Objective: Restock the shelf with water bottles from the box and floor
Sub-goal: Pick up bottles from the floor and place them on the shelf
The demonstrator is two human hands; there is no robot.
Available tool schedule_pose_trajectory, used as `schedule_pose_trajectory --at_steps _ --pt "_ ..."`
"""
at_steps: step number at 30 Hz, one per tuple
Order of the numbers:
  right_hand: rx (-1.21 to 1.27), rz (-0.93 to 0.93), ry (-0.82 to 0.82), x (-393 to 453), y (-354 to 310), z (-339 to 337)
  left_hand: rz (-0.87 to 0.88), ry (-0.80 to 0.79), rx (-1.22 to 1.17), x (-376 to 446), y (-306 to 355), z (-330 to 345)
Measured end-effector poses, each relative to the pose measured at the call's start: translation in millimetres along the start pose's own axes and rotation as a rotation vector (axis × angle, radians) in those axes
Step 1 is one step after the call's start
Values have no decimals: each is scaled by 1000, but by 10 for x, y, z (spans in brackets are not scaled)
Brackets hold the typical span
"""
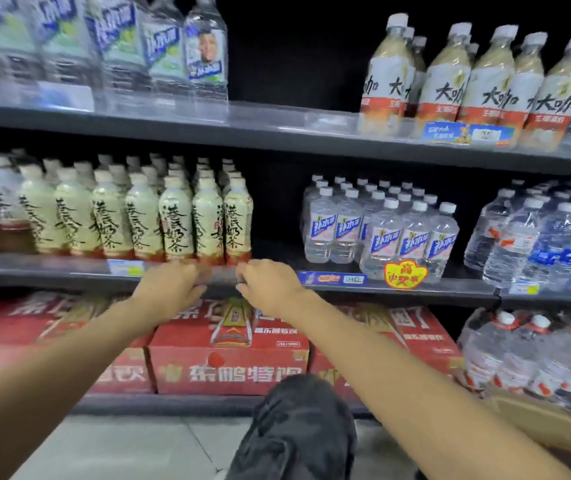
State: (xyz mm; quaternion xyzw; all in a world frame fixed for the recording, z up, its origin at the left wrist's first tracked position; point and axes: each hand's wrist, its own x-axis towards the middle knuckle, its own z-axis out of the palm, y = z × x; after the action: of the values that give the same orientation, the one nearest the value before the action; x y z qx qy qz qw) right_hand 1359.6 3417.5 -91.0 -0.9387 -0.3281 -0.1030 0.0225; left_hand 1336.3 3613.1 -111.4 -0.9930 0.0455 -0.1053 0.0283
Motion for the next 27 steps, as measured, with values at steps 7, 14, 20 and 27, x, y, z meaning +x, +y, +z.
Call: schedule_pose_trajectory --at_steps 7,14,20,27 --pt "84 -119 -144 137 -970 580 -212 -107 -39 -890 -673 488" --pt "169 -225 -403 -78 -1832 1549 -362 -187 -164 -1931 -1110 1340" --pt "211 -244 -601 -430 -2373 2313 -489 -300 -243 -2807 -1175 2092" --pt "213 -269 -826 -871 -2730 2921 -692 -421 -381 -3743 -896 2844"
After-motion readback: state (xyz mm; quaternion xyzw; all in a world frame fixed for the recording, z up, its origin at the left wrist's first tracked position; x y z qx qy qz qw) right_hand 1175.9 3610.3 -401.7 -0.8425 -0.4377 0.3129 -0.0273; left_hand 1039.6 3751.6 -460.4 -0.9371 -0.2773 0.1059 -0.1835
